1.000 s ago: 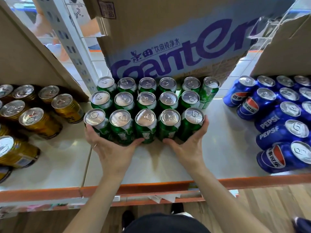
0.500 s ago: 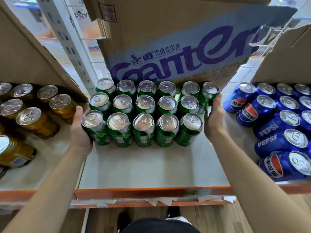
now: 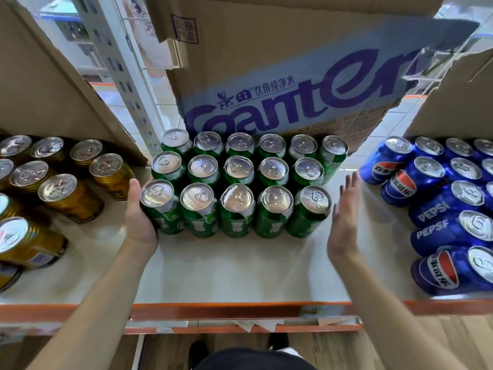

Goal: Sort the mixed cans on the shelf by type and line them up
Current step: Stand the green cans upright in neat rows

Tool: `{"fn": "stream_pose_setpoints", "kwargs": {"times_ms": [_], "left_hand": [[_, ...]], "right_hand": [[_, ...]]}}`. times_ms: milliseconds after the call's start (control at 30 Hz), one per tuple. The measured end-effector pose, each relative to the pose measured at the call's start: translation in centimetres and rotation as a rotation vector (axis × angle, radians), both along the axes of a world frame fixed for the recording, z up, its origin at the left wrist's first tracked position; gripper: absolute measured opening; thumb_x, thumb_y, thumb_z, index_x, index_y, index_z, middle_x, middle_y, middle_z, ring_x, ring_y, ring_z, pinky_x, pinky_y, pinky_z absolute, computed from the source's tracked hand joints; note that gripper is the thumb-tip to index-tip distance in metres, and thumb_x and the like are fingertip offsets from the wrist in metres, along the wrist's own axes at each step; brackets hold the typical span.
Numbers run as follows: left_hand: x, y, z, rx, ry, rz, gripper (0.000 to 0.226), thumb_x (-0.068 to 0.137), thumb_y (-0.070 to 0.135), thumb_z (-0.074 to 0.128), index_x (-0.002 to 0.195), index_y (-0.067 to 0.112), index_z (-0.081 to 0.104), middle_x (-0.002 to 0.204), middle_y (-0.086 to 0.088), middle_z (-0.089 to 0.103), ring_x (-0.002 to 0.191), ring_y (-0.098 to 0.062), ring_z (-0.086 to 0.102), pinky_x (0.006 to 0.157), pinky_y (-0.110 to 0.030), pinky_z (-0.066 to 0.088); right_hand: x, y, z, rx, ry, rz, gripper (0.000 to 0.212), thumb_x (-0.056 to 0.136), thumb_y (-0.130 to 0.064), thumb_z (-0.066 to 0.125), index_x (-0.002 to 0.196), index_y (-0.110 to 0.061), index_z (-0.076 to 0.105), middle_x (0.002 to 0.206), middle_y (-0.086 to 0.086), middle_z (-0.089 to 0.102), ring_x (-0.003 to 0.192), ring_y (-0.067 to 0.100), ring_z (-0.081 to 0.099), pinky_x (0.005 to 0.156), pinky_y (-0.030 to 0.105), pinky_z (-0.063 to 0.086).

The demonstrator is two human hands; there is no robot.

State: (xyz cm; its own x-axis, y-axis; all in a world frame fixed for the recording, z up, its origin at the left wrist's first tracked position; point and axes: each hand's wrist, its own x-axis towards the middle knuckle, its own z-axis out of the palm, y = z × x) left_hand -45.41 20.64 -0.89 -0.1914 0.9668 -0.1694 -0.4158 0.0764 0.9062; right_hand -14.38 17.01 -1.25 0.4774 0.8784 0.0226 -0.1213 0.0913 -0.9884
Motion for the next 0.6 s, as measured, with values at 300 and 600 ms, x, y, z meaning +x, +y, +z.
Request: {"fn": "stream_pose_setpoints", "kwargs": {"times_ms": [300, 600], "left_hand": [[0.1, 0.3, -0.2, -0.052, 0.013, 0.001, 0.057, 0.102, 0.05, 0.021, 0.117, 0.018, 0.065, 0.102, 0.001, 0.076, 0.099, -0.014, 0.071, 0.081, -0.025, 0.056], [-3.4, 0.5, 1.1, 0.03, 0.446, 0.013, 0.033, 0.103, 0.033, 0.038, 0.122, 0.018, 0.062, 0.105, 0.013, 0.067, 0.11, -0.018, 0.062, 0.102, -0.039, 0.047]], "right_hand": [[-4.5, -1.0, -1.2, 0.061, 0.008, -0.147, 0.061, 0.087, -0.057, 0.042, 0.136, -0.022, 0.047, 0.142, 0.008, 0.051, 0.133, 0.019, 0.047, 0.115, 0.046, 0.033], [-2.8, -2.8, 0.8, -0.066, -0.167, 0.006, 0.063, 0.094, -0.052, 0.041, 0.145, -0.016, 0.042, 0.139, -0.004, 0.053, 0.123, -0.003, 0.051, 0.11, 0.023, 0.039]]}}
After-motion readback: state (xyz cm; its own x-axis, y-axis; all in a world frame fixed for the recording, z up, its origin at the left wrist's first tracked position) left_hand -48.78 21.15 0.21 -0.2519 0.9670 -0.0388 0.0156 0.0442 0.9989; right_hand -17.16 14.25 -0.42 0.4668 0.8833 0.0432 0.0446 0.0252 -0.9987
